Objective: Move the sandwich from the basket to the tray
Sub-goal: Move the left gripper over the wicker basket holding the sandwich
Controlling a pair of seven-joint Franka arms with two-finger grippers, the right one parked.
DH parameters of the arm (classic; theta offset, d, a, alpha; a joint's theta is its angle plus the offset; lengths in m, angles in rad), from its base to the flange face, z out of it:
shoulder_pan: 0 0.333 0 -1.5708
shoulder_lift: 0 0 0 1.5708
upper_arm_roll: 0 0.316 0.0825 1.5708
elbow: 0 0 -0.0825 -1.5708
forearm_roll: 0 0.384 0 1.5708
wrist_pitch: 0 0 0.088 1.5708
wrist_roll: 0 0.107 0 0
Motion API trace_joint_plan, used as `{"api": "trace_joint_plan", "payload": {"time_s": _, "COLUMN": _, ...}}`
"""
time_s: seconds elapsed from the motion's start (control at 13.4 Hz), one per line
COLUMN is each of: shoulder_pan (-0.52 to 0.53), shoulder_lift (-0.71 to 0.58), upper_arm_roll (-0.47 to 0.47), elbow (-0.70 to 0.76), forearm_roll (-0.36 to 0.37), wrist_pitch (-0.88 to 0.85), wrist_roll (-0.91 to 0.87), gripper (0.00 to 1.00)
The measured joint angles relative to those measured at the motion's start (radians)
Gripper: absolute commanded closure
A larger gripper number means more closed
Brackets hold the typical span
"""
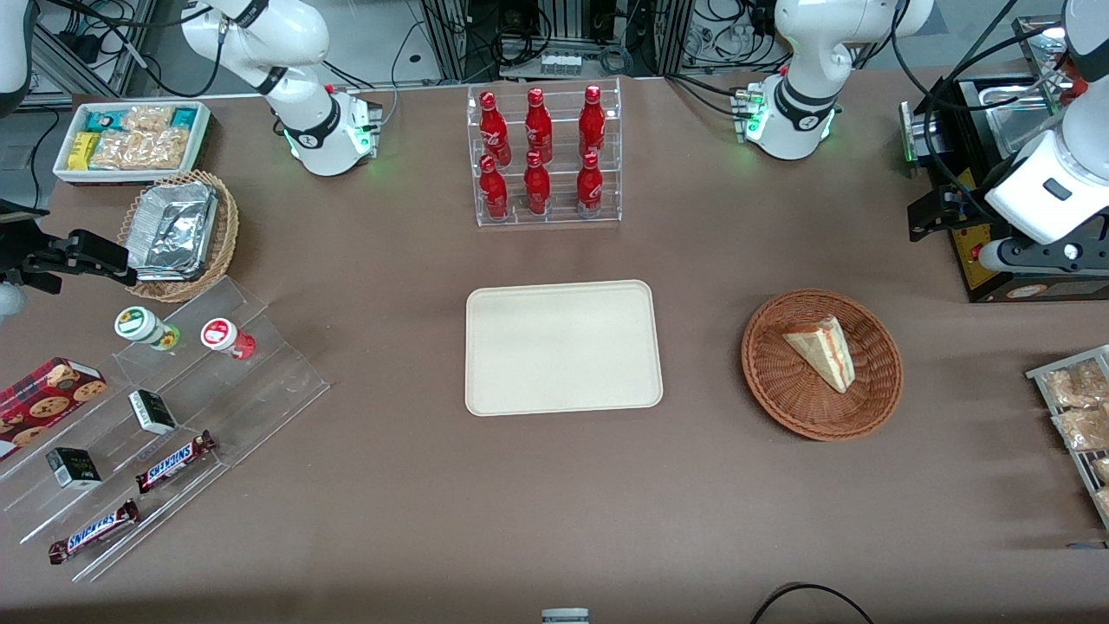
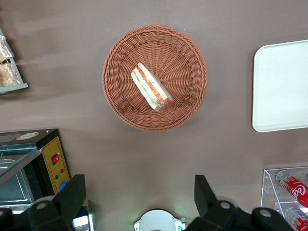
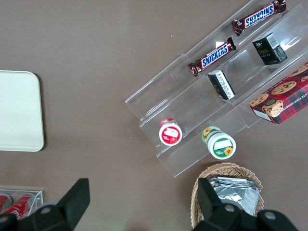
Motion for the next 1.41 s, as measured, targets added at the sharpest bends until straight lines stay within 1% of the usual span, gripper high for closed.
{"api": "trace_joint_plan", "payload": {"time_s": 0.67, "shoulder_pan": 0.0, "shoulder_lift": 0.014, "upper_arm_roll": 0.002, "elbow": -0.025, "forearm_roll": -0.005, "wrist_pitch": 0.024, "wrist_roll": 0.0, "gripper": 0.0}}
{"api": "trace_joint_plan", "payload": {"time_s": 0.97, "shoulder_pan": 0.0, "shoulder_lift": 0.03, "upper_arm_roll": 0.002, "elbow": -0.101, "forearm_roll": -0.006, "wrist_pitch": 0.107, "wrist_roll": 0.0, "gripper": 0.0}}
{"api": "trace_joint_plan", "payload": {"time_s": 1.27, "shoulder_pan": -0.001, "shoulder_lift": 0.055, "upper_arm_roll": 0.001, "elbow": -0.217, "forearm_roll": -0.008, "wrist_pitch": 0.262, "wrist_roll": 0.0, "gripper": 0.0}}
{"api": "trace_joint_plan", "payload": {"time_s": 1.41, "shoulder_pan": -0.001, "shoulder_lift": 0.081, "upper_arm_roll": 0.001, "elbow": -0.24, "forearm_roll": -0.008, "wrist_pitch": 0.305, "wrist_roll": 0.0, "gripper": 0.0}}
